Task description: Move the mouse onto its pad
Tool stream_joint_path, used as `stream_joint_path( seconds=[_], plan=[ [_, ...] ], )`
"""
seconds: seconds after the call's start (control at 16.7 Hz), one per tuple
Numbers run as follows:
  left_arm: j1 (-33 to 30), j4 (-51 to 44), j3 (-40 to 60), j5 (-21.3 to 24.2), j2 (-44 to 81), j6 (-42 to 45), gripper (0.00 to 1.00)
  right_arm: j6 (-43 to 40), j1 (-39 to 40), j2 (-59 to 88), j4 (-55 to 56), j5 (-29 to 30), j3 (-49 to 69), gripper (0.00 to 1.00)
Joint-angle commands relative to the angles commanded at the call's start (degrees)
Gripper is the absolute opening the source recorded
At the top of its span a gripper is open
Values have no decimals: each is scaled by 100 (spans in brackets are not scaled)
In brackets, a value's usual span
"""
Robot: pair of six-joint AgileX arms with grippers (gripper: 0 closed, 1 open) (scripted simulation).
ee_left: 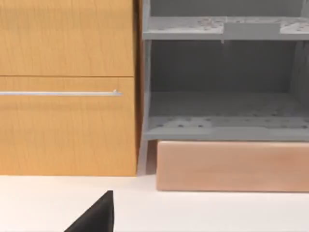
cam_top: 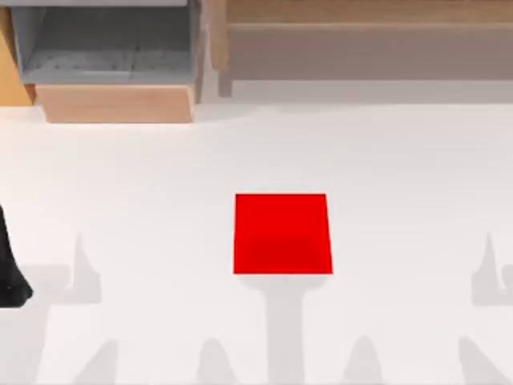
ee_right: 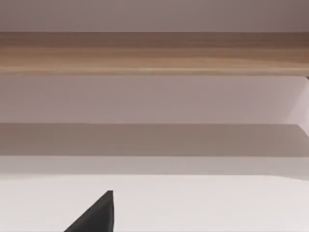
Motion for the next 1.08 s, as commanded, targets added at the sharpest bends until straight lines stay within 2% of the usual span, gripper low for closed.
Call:
stream_joint_path(
  seconds=[0.24,0.48,0.66,1.08],
  plan=[
    [0,0,0,0,0,0,100,-188,-21,189,-163,8,182,100],
    [0,0,0,0,0,0,100,-1286,-83,1272,-1014,10,1075,100],
    [0,0,0,0,0,0,100,-2723,-135,2682,-1995,-6,2006,100],
    [0,0,0,0,0,0,100,-6705,-309,6549,-4532,-9,4283,100]
  ],
)
